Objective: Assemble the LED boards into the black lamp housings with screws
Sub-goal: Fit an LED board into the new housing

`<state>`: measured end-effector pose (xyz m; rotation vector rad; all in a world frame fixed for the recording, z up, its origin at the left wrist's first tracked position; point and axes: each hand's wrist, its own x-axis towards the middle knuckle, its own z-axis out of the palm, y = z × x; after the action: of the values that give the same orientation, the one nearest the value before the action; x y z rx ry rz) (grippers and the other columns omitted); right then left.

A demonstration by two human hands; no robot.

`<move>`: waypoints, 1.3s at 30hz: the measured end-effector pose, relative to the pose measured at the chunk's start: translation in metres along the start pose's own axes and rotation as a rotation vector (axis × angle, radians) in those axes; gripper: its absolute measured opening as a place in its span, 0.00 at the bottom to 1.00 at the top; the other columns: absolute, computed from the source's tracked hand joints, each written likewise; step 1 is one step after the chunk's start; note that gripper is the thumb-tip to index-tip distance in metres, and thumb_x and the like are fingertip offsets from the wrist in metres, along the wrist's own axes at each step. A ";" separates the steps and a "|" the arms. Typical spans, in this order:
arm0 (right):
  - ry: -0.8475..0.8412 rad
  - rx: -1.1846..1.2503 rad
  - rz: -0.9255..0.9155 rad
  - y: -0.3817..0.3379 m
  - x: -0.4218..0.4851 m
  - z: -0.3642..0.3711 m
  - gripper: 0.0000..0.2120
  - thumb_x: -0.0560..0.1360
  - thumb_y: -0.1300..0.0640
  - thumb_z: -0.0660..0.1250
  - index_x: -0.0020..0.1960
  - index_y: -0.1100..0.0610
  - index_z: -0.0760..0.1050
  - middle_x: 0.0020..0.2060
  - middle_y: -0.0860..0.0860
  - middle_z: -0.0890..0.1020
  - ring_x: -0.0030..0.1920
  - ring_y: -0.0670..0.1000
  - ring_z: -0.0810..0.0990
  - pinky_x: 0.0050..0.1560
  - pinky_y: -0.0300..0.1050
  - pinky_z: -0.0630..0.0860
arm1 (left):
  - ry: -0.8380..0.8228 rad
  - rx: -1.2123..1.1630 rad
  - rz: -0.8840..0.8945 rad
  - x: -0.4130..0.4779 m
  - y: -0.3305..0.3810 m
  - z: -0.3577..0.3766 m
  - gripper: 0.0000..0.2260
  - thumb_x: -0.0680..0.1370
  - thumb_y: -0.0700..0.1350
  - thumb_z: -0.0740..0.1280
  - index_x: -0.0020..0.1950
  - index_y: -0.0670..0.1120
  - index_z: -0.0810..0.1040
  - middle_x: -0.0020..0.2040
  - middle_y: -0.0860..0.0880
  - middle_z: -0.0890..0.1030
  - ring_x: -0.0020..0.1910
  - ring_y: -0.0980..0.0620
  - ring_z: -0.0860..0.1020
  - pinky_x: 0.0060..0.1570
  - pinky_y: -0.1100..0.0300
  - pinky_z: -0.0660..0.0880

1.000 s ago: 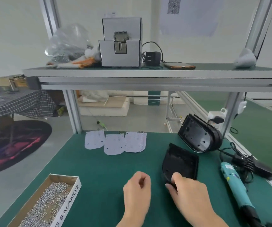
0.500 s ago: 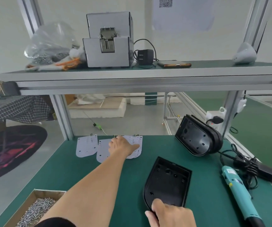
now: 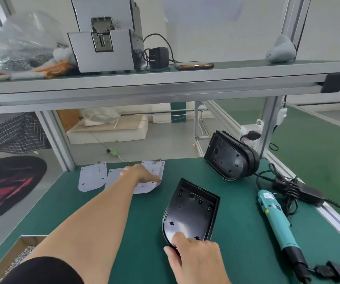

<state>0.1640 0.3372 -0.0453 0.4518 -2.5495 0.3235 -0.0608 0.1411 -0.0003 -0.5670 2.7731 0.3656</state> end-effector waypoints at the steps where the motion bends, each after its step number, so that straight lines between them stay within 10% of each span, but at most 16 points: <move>1: 0.002 0.005 -0.006 0.000 0.000 0.001 0.24 0.47 0.42 0.86 0.26 0.51 0.74 0.16 0.45 0.68 0.18 0.49 0.58 0.23 0.36 0.55 | -0.048 -0.058 0.011 -0.002 -0.003 -0.004 0.45 0.67 0.69 0.73 0.75 0.43 0.67 0.73 0.42 0.71 0.70 0.41 0.71 0.65 0.50 0.73; 10: -0.052 -0.003 -0.013 0.000 -0.004 -0.002 0.22 0.53 0.43 0.85 0.29 0.50 0.73 0.17 0.46 0.70 0.16 0.49 0.68 0.23 0.38 0.56 | -0.012 -0.268 0.106 -0.048 -0.039 -0.007 0.48 0.58 0.64 0.72 0.72 0.44 0.64 0.67 0.44 0.74 0.62 0.43 0.74 0.63 0.48 0.74; 14: -0.082 -0.002 0.009 -0.003 -0.006 -0.010 0.22 0.55 0.44 0.84 0.29 0.51 0.72 0.18 0.47 0.70 0.16 0.50 0.69 0.24 0.39 0.54 | 0.036 -0.460 0.094 -0.074 -0.059 0.010 0.53 0.59 0.62 0.73 0.79 0.52 0.53 0.72 0.40 0.61 0.59 0.42 0.70 0.62 0.51 0.70; 22: -0.186 -0.037 -0.005 -0.023 -0.014 -0.032 0.22 0.62 0.42 0.79 0.31 0.50 0.68 0.21 0.48 0.74 0.23 0.54 0.60 0.26 0.42 0.55 | 0.083 -0.856 0.393 -0.158 -0.071 0.006 0.48 0.57 0.63 0.77 0.73 0.55 0.61 0.67 0.51 0.67 0.62 0.53 0.72 0.61 0.55 0.70; 27: -0.363 0.276 0.110 -0.060 -0.020 -0.034 0.12 0.82 0.46 0.57 0.47 0.54 0.65 0.43 0.54 0.79 0.41 0.60 0.70 0.42 0.50 0.65 | 0.334 -1.187 0.479 -0.216 -0.088 0.016 0.29 0.62 0.71 0.70 0.47 0.48 0.74 0.36 0.61 0.75 0.32 0.63 0.73 0.35 0.66 0.69; 30: -0.454 0.520 0.192 -0.079 -0.018 -0.046 0.13 0.79 0.48 0.60 0.43 0.55 0.73 0.40 0.56 0.84 0.41 0.61 0.78 0.45 0.48 0.77 | 0.308 -1.459 0.613 -0.242 -0.102 0.014 0.27 0.67 0.59 0.77 0.47 0.38 0.73 0.39 0.51 0.77 0.38 0.54 0.73 0.40 0.59 0.68; 33: -0.179 0.821 0.410 -0.065 0.004 -0.060 0.06 0.78 0.57 0.63 0.52 0.51 0.78 0.43 0.53 0.85 0.44 0.58 0.83 0.51 0.53 0.80 | 0.211 -1.560 0.788 -0.272 -0.118 0.000 0.03 0.74 0.42 0.72 0.47 0.47 0.81 0.40 0.54 0.83 0.38 0.57 0.79 0.41 0.62 0.76; 36: -0.016 0.874 0.460 -0.037 0.044 -0.076 0.33 0.78 0.62 0.68 0.78 0.47 0.59 0.68 0.49 0.73 0.53 0.52 0.77 0.62 0.55 0.76 | 0.012 -1.594 1.066 -0.296 -0.136 -0.017 0.05 0.75 0.40 0.70 0.41 0.49 0.83 0.36 0.53 0.78 0.36 0.54 0.74 0.40 0.65 0.72; 39: 0.050 0.845 0.264 -0.034 0.079 -0.086 0.48 0.76 0.63 0.72 0.82 0.40 0.44 0.80 0.47 0.55 0.59 0.38 0.65 0.63 0.45 0.73 | -0.090 -1.576 1.161 -0.311 -0.134 -0.040 0.18 0.63 0.54 0.83 0.35 0.45 0.79 0.32 0.46 0.65 0.32 0.47 0.63 0.37 0.57 0.64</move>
<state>0.1526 0.3126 0.0728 0.3821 -2.3151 1.5029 0.2598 0.1162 0.1133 0.9015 1.7939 2.6140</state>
